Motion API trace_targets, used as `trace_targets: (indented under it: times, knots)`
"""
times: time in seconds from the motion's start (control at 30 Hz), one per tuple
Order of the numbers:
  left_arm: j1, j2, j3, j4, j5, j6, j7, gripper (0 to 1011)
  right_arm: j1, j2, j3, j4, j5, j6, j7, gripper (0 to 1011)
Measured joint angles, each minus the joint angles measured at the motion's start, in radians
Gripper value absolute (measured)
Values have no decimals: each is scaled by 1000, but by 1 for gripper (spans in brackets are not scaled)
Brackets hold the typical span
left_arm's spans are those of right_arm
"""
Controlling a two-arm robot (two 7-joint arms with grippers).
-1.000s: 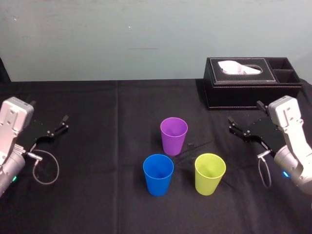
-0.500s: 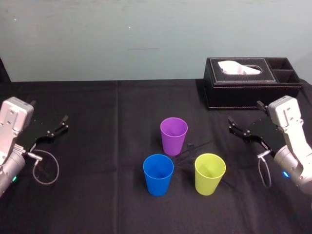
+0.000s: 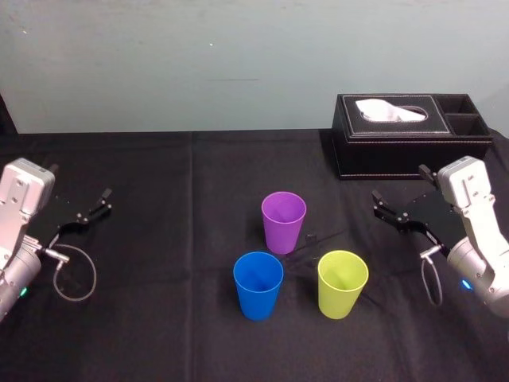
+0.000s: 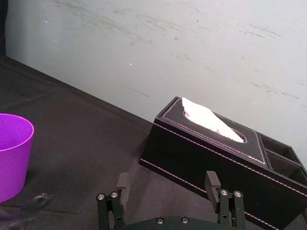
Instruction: Stack the three plastic cups sequentially using one hand.
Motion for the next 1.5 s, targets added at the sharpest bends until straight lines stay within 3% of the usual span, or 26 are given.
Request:
trace_targets:
  times: [0.53,0.73,0.9,1.0,1.5]
  knots:
    - [0,0,0,0,0,0,0,1011,-2,0,2,-1,0,-1,1,1003]
    - [0,0,0,0,0,0,0,1011,-28,4,30,-28,10,-10,16,1003]
    - [0,0,0,0,0,0,0,1011,-71,28,73,-73,59,-10,59,1003]
    - [0,0,0,0,0,0,0,1011,-95,45,93,-97,84,-11,85,1003]
    - [0,0,0,0,0,0,0,1011,-284,227,226,-217,256,-84,366,1003]
